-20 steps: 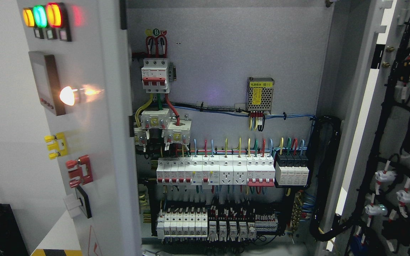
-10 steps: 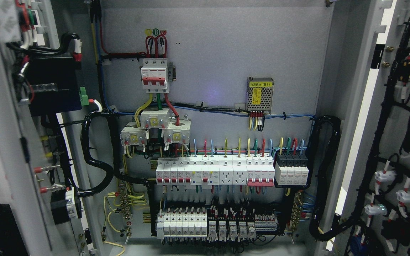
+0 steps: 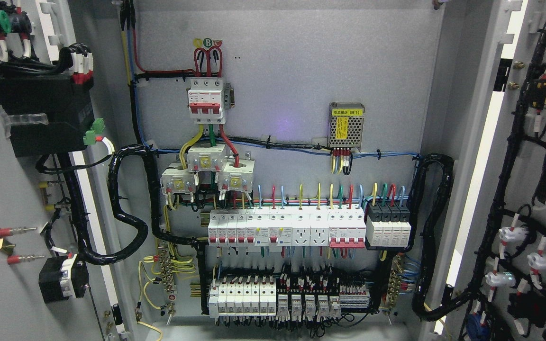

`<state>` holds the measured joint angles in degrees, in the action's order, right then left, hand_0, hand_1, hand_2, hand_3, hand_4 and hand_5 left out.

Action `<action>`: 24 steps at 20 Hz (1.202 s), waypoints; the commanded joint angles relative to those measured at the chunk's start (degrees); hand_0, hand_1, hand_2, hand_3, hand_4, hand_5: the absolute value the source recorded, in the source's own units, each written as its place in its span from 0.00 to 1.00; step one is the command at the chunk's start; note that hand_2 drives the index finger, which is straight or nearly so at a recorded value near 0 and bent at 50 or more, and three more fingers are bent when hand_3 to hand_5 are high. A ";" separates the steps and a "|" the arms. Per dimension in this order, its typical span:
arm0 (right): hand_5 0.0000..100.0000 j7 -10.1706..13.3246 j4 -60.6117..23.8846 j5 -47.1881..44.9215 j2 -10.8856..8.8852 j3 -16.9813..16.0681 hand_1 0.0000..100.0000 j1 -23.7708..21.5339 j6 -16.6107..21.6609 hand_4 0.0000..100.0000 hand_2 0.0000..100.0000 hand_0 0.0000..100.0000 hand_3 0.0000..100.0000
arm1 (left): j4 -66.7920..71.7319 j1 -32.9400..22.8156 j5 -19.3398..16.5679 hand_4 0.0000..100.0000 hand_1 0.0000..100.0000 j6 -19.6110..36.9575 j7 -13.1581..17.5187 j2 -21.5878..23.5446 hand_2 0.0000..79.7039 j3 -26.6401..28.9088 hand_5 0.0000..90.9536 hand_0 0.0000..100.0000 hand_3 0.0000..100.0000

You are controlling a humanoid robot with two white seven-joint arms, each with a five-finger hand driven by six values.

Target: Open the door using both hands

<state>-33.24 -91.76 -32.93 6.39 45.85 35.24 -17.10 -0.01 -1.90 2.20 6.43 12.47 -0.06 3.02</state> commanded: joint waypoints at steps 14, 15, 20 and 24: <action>0.00 11.97 -7.46 1.38 -14.63 -13.76 0.39 -24.92 23.67 0.00 0.00 0.12 0.00 | -82.38 -27.44 -0.53 0.00 0.39 18.59 -0.07 6.37 0.00 -13.38 0.00 0.12 0.00; 0.00 12.14 -9.21 1.38 -16.31 -14.38 0.39 -28.00 25.43 0.00 0.00 0.12 0.00 | -86.26 -29.03 -0.35 0.00 0.39 21.32 -0.07 7.69 0.00 -13.65 0.00 0.12 0.00; 0.00 12.23 -14.84 1.47 -21.76 -18.95 0.39 -39.35 37.55 0.00 0.00 0.12 0.00 | -93.59 -30.80 -0.09 0.00 0.39 37.13 0.01 9.72 0.00 -13.74 0.00 0.12 0.00; 0.00 12.15 -18.19 1.47 -23.09 -21.76 0.39 -46.21 45.21 0.00 0.00 0.12 0.00 | -96.58 -30.71 0.00 0.00 0.39 48.31 0.01 10.43 0.00 -13.83 0.00 0.12 0.00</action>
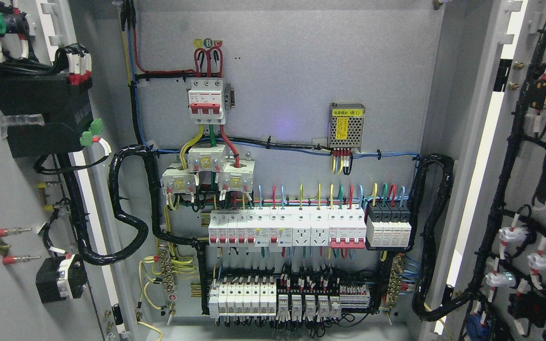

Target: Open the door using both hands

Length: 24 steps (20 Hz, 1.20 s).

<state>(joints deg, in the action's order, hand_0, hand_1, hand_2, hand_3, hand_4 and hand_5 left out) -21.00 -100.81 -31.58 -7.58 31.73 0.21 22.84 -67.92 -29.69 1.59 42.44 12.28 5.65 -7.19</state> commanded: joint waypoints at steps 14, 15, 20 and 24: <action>0.00 -0.09 -13.36 -0.06 -16.85 -22.84 0.39 -18.05 17.76 0.00 0.00 0.12 0.00 | -37.63 5.51 2.10 0.00 0.39 36.13 -0.06 -2.66 0.00 -6.87 0.00 0.12 0.00; 0.00 -0.09 -13.36 -0.24 -17.73 -23.90 0.39 -18.49 17.94 0.00 0.00 0.12 0.00 | -38.42 6.30 2.19 0.00 0.39 36.92 -0.23 -3.36 0.00 -6.70 0.00 0.12 0.00; 0.00 0.00 -12.93 -2.86 -21.07 -30.49 0.39 -18.14 17.77 0.00 0.00 0.12 0.00 | -42.81 10.43 3.07 0.00 0.39 40.00 -0.41 -6.09 0.00 -5.73 0.00 0.12 0.00; 0.00 0.00 -12.93 -7.36 -23.18 -34.01 0.39 -18.05 17.68 0.00 0.00 0.12 0.00 | -45.01 12.90 5.17 0.00 0.39 42.72 -0.41 -7.32 0.00 -5.64 0.00 0.12 0.00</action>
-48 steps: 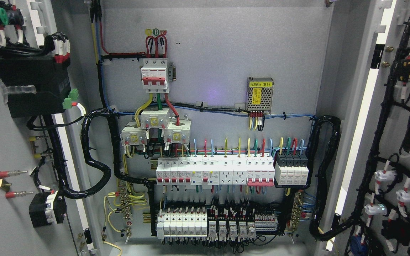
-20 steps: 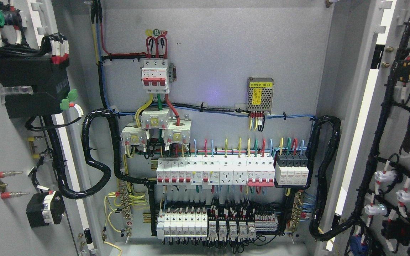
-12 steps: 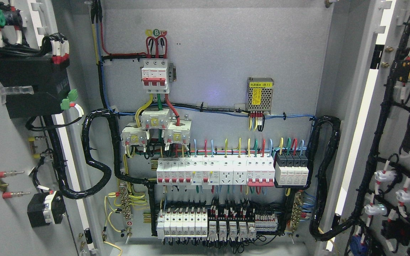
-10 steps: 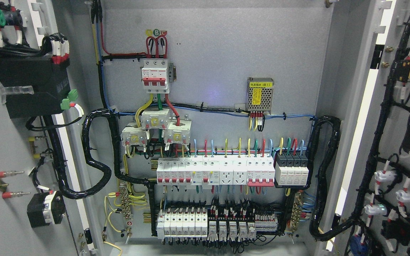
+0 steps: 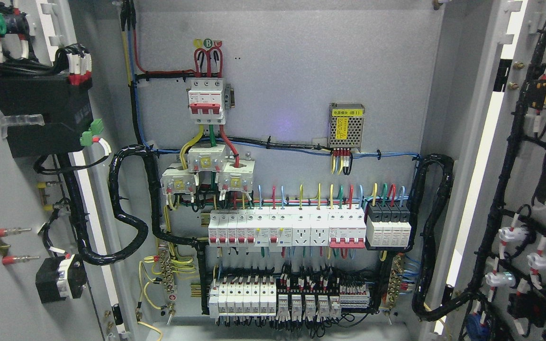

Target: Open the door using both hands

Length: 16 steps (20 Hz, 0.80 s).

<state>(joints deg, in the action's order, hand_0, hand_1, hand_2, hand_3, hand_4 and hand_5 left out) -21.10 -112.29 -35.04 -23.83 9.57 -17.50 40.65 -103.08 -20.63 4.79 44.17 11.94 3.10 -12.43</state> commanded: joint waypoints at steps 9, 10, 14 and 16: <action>0.00 0.27 -1.17 -8.11 -7.73 -18.36 0.39 -1.30 -0.22 0.00 0.00 0.12 0.00 | -13.20 4.90 6.99 0.00 0.39 43.02 -2.70 -4.07 0.00 15.22 0.00 0.12 0.00; 0.00 0.27 -1.09 -8.90 -7.81 -18.80 0.39 -1.57 -0.22 0.00 0.00 0.12 0.00 | -13.20 5.07 7.16 0.00 0.39 43.02 -3.49 -3.98 0.00 16.98 0.00 0.12 0.00; 0.00 0.27 0.14 -11.10 -7.99 -20.64 0.39 -2.79 -0.31 0.00 0.00 0.12 0.00 | -13.02 4.99 8.92 0.00 0.39 43.02 -4.29 -3.01 0.00 21.56 0.00 0.12 0.00; 0.00 0.27 0.32 -11.80 -7.99 -21.87 0.39 -4.02 -0.31 0.00 0.00 0.12 0.00 | -13.02 4.99 9.89 0.00 0.39 43.02 -4.29 -3.01 0.00 22.62 0.00 0.12 0.00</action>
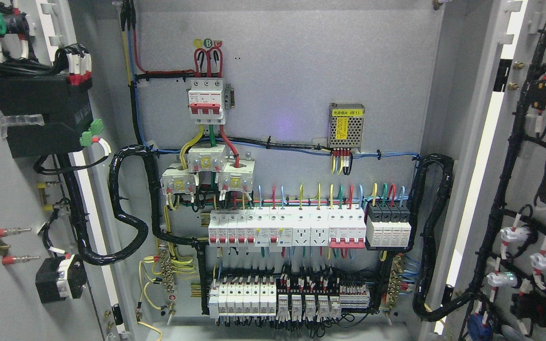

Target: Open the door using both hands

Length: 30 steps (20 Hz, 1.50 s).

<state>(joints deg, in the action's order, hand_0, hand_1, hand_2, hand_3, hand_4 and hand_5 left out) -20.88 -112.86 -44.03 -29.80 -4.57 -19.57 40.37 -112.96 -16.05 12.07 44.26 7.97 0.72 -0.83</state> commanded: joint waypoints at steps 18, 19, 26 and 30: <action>0.00 -0.04 1.15 -9.40 -1.93 -13.09 0.39 -8.73 0.24 0.00 0.00 0.12 0.00 | 14.15 6.64 11.04 0.00 0.39 37.49 -0.41 11.05 0.00 26.13 0.00 0.12 0.00; 0.00 -0.04 1.15 -9.49 -2.02 -13.09 0.39 -8.82 0.24 0.00 0.00 0.12 0.00 | 15.56 7.52 11.39 0.00 0.39 36.44 -0.41 11.84 0.00 27.01 0.00 0.12 0.00; 0.00 -0.04 2.38 -11.07 -1.93 -14.06 0.39 -9.44 0.24 0.00 0.00 0.12 0.00 | 24.26 12.70 13.85 0.00 0.39 31.33 -0.41 16.59 0.00 30.62 0.00 0.12 0.00; 0.00 0.05 2.56 -12.12 -1.93 -14.06 0.39 -9.44 0.06 0.00 0.00 0.12 0.00 | 27.52 15.34 15.96 0.00 0.39 29.22 -0.41 18.97 0.00 33.34 0.00 0.12 0.00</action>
<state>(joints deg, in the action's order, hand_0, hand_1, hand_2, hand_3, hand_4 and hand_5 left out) -20.91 -111.20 -54.63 -31.61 -16.99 -28.67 40.58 -96.39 -4.44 25.44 44.29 7.39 13.02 25.01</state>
